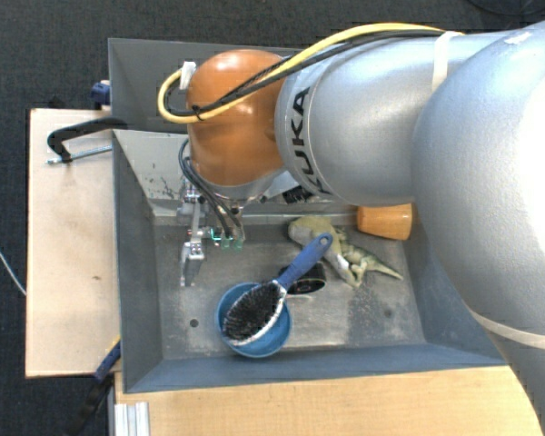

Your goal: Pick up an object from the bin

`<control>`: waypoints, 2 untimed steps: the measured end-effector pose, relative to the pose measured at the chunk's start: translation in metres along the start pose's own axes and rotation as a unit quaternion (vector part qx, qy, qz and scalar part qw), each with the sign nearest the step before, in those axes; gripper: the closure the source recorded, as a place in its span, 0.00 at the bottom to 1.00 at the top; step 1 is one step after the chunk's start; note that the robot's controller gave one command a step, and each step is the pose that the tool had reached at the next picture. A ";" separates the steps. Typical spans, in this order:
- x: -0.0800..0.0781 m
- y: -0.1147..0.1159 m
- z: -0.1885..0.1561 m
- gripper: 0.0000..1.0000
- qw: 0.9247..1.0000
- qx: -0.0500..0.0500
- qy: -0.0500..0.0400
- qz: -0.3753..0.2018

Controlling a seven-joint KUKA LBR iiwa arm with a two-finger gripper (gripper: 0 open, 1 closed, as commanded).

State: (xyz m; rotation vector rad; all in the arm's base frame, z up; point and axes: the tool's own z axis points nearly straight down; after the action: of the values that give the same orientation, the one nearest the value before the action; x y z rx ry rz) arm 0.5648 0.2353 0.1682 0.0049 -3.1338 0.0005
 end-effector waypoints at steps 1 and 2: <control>0.009 -0.083 0.016 0.00 0.982 0.000 -0.002 0.189; 0.063 -0.126 0.095 0.00 0.999 -0.002 -0.010 0.033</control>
Offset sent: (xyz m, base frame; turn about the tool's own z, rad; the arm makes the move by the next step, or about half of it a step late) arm -0.0096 -0.0816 -0.0165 0.3781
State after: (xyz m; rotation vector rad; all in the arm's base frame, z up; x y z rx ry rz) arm 0.5011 0.1087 0.0736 -0.0985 -3.1530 -0.0065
